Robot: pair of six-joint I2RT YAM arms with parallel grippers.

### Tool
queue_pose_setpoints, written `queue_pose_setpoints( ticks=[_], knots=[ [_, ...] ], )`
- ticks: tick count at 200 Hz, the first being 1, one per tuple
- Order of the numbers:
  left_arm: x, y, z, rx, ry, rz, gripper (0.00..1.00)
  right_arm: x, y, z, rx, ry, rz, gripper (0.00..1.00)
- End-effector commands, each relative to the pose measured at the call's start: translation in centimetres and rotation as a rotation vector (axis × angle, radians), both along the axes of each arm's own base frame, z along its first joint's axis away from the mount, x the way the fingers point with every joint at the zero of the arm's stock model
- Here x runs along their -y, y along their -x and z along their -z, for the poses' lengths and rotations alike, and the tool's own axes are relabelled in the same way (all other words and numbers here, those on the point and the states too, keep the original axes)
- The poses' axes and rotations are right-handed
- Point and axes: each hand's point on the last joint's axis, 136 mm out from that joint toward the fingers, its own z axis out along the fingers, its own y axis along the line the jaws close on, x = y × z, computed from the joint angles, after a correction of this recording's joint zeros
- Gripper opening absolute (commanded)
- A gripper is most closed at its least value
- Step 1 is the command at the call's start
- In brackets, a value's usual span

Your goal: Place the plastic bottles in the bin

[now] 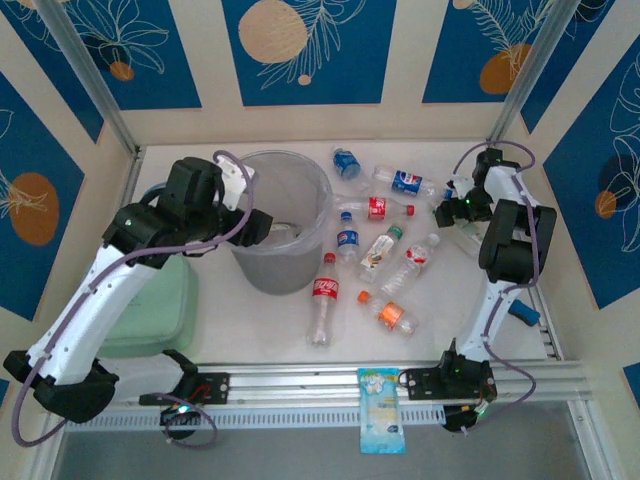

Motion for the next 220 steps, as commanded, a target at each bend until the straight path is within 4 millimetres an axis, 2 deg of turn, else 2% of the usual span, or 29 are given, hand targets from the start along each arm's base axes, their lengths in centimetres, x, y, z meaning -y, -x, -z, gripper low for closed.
queue_pose_setpoints(
  ticks=[1,28,49,66,98,125,144,157,171,186,198,220],
  knots=[
    [-1.0,0.1,-0.3,0.018,-0.052,-0.011,0.78,-0.4,-0.4,-0.3,0.013,-0.039,-0.005,0.79],
    [-0.7,-0.1,-0.1,0.010,-0.048,-0.010,0.78,-0.3,-0.1,-1.0,0.018,-0.045,0.011,0.68],
    [-0.4,-0.3,0.1,0.005,-0.044,-0.006,0.79,-0.5,0.1,-2.6,0.044,-0.071,0.060,0.55],
    [-0.3,-0.7,0.2,0.005,-0.049,-0.010,0.79,-1.1,0.6,-4.1,0.050,-0.132,0.125,0.49],
    [0.7,-1.0,-0.3,0.001,-0.012,0.011,0.79,-1.4,2.2,-7.5,0.097,-0.125,0.172,0.49],
    [1.8,-1.0,-0.7,-0.010,0.045,0.032,0.79,-2.3,3.4,-12.1,0.207,-0.162,0.230,0.47],
    [2.9,-1.0,-1.4,-0.015,0.118,0.045,0.80,-5.4,3.4,-16.9,0.353,-0.329,0.231,0.46],
    [3.8,-0.8,-2.5,-0.013,0.181,0.071,0.83,-8.3,3.4,-21.3,0.484,-0.523,0.211,0.41],
    [5.0,-0.5,-3.9,-0.011,0.258,0.111,0.86,-11.4,4.2,-26.0,0.582,-0.738,0.177,0.38],
    [6.3,0.0,-5.4,-0.001,0.335,0.163,0.92,-14.9,6.0,-29.9,0.625,-0.894,0.113,0.37],
    [7.3,0.5,-6.4,0.015,0.379,0.224,0.99,-18.1,8.0,-32.2,0.639,-0.984,0.025,0.36],
    [9.1,1.7,-7.9,0.048,0.466,0.361,1.00,-22.7,11.2,-35.7,0.613,-1.142,-0.108,0.34]
  ],
)
